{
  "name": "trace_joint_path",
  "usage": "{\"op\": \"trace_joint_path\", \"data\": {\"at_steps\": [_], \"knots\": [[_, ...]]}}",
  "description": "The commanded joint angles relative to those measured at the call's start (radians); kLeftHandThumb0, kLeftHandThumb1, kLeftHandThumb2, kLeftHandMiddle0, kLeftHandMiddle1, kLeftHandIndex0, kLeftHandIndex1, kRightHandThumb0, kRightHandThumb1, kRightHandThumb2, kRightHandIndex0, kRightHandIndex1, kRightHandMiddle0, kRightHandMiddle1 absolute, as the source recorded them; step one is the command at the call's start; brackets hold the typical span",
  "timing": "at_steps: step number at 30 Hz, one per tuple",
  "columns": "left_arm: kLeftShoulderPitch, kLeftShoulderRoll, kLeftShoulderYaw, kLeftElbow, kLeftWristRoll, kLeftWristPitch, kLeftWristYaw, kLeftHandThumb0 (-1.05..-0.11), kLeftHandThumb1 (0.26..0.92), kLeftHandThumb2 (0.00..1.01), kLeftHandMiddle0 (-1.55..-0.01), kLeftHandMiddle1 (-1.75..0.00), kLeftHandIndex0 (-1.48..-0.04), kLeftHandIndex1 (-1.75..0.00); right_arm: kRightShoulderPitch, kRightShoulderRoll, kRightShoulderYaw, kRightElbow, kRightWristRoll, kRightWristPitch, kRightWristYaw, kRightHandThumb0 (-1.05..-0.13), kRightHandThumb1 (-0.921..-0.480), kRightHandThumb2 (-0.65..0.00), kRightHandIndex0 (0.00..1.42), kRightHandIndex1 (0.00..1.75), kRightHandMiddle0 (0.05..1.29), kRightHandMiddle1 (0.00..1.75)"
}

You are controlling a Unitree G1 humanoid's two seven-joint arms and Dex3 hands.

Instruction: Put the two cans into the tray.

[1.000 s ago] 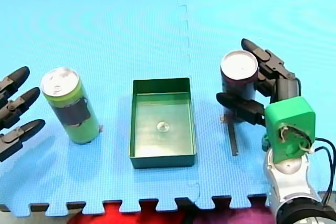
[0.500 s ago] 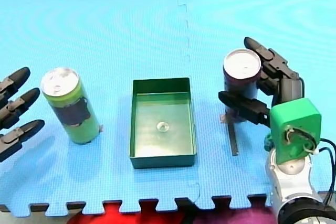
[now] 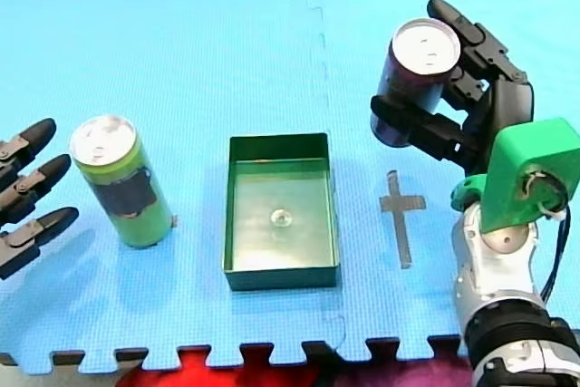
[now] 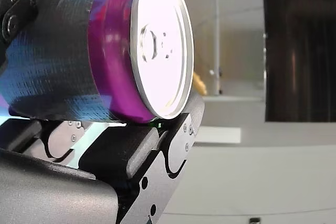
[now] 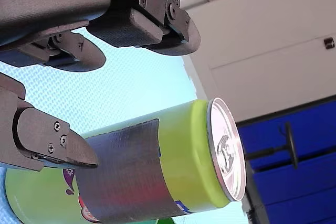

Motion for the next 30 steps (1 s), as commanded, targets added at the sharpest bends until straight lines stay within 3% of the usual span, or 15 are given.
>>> {"op": "trace_joint_path", "data": {"at_steps": [1, 10, 15, 22, 26, 30], "knots": [[-0.002, 0.001, -0.001, -0.002, 0.0, -0.005, 0.006, -1.048, 0.916, 0.0, -0.5, 0.0, -0.45, 0.0, 0.002, 0.0, 0.005, -0.037, -0.008, 0.006, -0.011, -0.368, -0.743, 0.0, 1.33, 0.0, 1.21, 0.0], [-0.004, -0.003, -0.011, -0.003, 0.003, 0.003, 0.014, -1.048, 0.917, 0.0, -0.5, 0.0, -0.45, 0.0, 0.028, 0.012, 0.029, -0.149, -0.038, 0.063, -0.052, -0.368, -0.74, 0.0, 1.33, 0.0, 1.22, 0.0], [-0.002, -0.005, -0.015, -0.008, 0.005, 0.005, 0.022, -1.048, 0.918, 0.0, -0.5, 0.0, -0.46, 0.0, 0.039, 0.016, 0.047, -0.222, -0.059, 0.116, -0.075, -0.365, -0.738, 0.0, 1.34, 0.0, 1.22, 0.0], [0.0, -0.009, -0.024, -0.018, 0.014, 0.013, 0.038, -1.048, 0.92, 0.0, -0.51, -0.01, -0.46, 0.0, 0.029, 0.021, 0.085, -0.295, -0.113, 0.184, -0.113, -0.364, -0.738, 0.0, 1.34, 0.0, 1.22, 0.0], [0.002, -0.013, -0.03, -0.027, 0.022, 0.019, 0.049, -1.048, 0.921, 0.01, -0.51, -0.01, -0.46, 0.0, 0.046, 0.032, 0.119, -0.36, -0.162, 0.228, -0.147, -0.37, -0.739, 0.0, 1.34, 0.0, 1.22, 0.0], [0.002, -0.018, -0.034, -0.034, 0.028, 0.024, 0.059, -1.048, 0.921, 0.01, -0.51, -0.01, -0.47, -0.01, 0.071, 0.048, 0.147, -0.435, -0.189, 0.277, -0.163, -0.38, -0.74, -0.001, 1.33, 0.0, 1.21, 0.0]]}}
